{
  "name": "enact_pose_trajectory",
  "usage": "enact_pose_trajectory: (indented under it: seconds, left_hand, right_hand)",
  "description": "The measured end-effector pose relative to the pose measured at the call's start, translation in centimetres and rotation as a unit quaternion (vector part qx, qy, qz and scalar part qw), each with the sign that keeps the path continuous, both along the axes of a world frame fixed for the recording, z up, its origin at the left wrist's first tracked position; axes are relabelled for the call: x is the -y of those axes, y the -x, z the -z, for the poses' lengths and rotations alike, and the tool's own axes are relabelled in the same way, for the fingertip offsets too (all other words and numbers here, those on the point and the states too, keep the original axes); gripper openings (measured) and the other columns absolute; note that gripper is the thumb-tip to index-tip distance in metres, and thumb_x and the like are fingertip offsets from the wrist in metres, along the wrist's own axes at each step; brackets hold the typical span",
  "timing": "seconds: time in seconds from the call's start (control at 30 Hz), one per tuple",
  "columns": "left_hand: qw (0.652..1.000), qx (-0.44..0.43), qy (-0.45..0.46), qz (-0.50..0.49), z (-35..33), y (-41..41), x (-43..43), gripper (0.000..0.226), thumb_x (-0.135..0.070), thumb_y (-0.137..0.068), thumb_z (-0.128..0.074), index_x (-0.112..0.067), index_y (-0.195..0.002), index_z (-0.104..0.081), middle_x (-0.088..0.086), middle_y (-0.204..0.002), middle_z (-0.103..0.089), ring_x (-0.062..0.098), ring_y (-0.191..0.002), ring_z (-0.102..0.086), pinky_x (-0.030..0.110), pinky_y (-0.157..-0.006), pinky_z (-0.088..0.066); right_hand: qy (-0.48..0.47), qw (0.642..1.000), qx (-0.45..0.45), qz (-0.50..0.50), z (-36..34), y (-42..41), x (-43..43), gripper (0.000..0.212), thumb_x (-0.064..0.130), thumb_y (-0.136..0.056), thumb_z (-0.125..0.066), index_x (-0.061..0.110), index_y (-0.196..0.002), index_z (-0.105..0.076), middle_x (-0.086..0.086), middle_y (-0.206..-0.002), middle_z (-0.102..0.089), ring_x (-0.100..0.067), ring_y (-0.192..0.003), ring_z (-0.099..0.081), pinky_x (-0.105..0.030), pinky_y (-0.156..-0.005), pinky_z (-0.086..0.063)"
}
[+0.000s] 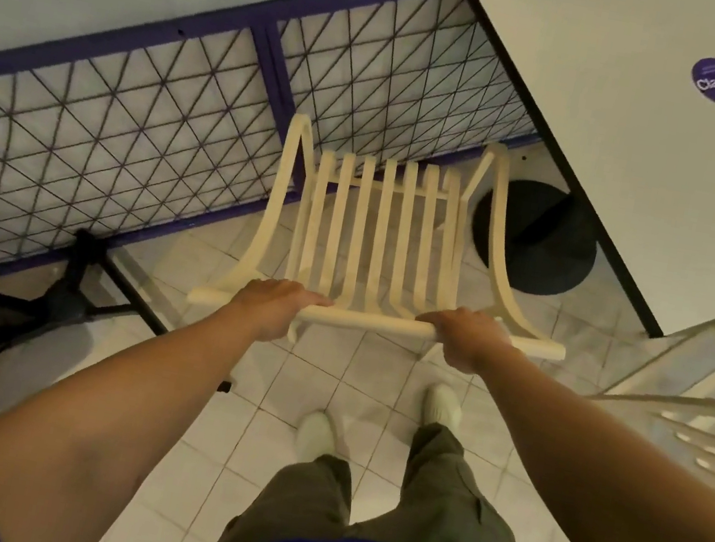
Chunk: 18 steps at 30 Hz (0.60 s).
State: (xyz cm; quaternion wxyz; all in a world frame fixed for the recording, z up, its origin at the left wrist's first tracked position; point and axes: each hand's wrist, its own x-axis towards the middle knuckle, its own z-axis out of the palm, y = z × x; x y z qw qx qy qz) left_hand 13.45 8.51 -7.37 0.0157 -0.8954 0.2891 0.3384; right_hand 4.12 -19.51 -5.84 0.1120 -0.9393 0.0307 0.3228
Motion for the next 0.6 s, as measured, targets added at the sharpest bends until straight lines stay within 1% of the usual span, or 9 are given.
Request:
enact_pose_trajectory:
  seconds: [0.07,0.13,0.2,0.3,0.37,0.5,0.6]
  left_hand:
    - [1.0,-0.012,0.006,-0.012,0.2,-0.2,0.0,0.078,-0.005,-0.089,-0.062,-0.053,-0.145,-0.036,-0.001,-0.12,-0.057,0.02,-0.088,-0.054,0.039,-0.071,-0.052]
    - [0.999,-0.031,0.005,-0.014,0.2,-0.4,0.0,0.071,-0.013,-0.09,-0.062,-0.052,-0.144,-0.039,-0.001,-0.122,-0.055,0.02,-0.091,-0.053,0.039,-0.073,-0.052]
    - [0.999,-0.045,0.002,-0.012,0.2,-0.6,0.2,0.069,-0.016,-0.09,-0.061,-0.052,-0.144,-0.039,-0.002,-0.123,-0.054,0.021,-0.094,-0.054,0.039,-0.075,-0.052]
    - [0.998,-0.055,-0.002,-0.021,0.4,-0.8,0.2,0.071,-0.016,-0.088,-0.061,-0.053,-0.144,-0.038,-0.003,-0.126,-0.056,0.023,-0.102,-0.058,0.04,-0.078,-0.053]
    - [0.998,-0.049,-0.006,-0.03,0.6,-0.7,0.2,0.072,-0.014,-0.088,-0.061,-0.054,-0.144,-0.038,-0.002,-0.126,-0.058,0.023,-0.101,-0.059,0.04,-0.078,-0.054]
    - [0.999,-0.029,-0.03,-0.027,0.5,-0.4,0.4,0.072,-0.009,-0.092,-0.056,-0.053,-0.145,-0.036,0.001,-0.122,-0.062,0.025,-0.095,-0.061,0.038,-0.073,-0.053]
    - [0.999,-0.012,-0.041,-0.026,0.2,0.0,0.5,0.075,-0.007,-0.093,-0.054,-0.054,-0.147,-0.033,0.002,-0.117,-0.062,0.025,-0.091,-0.061,0.039,-0.072,-0.053]
  right_hand:
    - [-0.004,1.0,-0.009,-0.005,0.0,-0.1,0.3,0.059,0.011,-0.088,-0.064,0.039,-0.138,-0.051,0.002,-0.116,-0.062,-0.02,-0.1,-0.061,-0.04,-0.092,-0.053]
    - [-0.012,1.0,-0.019,-0.011,0.0,-0.3,0.8,0.062,0.01,-0.087,-0.065,0.041,-0.139,-0.05,0.004,-0.117,-0.062,-0.019,-0.1,-0.06,-0.037,-0.091,-0.051]
    - [-0.005,0.999,-0.027,-0.023,0.0,-0.5,1.3,0.067,0.009,-0.087,-0.065,0.044,-0.141,-0.047,0.007,-0.114,-0.06,-0.015,-0.095,-0.057,-0.034,-0.087,-0.05]
    - [0.004,0.998,-0.052,-0.033,0.2,-0.8,2.1,0.073,0.008,-0.087,-0.066,0.049,-0.142,-0.041,0.011,-0.102,-0.053,-0.011,-0.083,-0.052,-0.03,-0.079,-0.045]
    - [-0.002,0.998,-0.058,-0.028,0.3,-1.1,2.3,0.075,0.007,-0.087,-0.065,0.049,-0.143,-0.04,0.01,-0.1,-0.053,-0.009,-0.079,-0.052,-0.029,-0.078,-0.045]
    - [-0.024,0.998,-0.048,-0.02,1.0,-0.7,2.3,0.077,0.006,-0.087,-0.065,0.048,-0.145,-0.037,0.008,-0.103,-0.054,-0.014,-0.086,-0.057,-0.031,-0.081,-0.049]
    - [-0.023,0.999,-0.037,-0.019,1.5,-0.7,2.3,0.076,0.006,-0.086,-0.065,0.047,-0.145,-0.038,0.008,-0.101,-0.055,-0.014,-0.084,-0.058,-0.034,-0.084,-0.053]
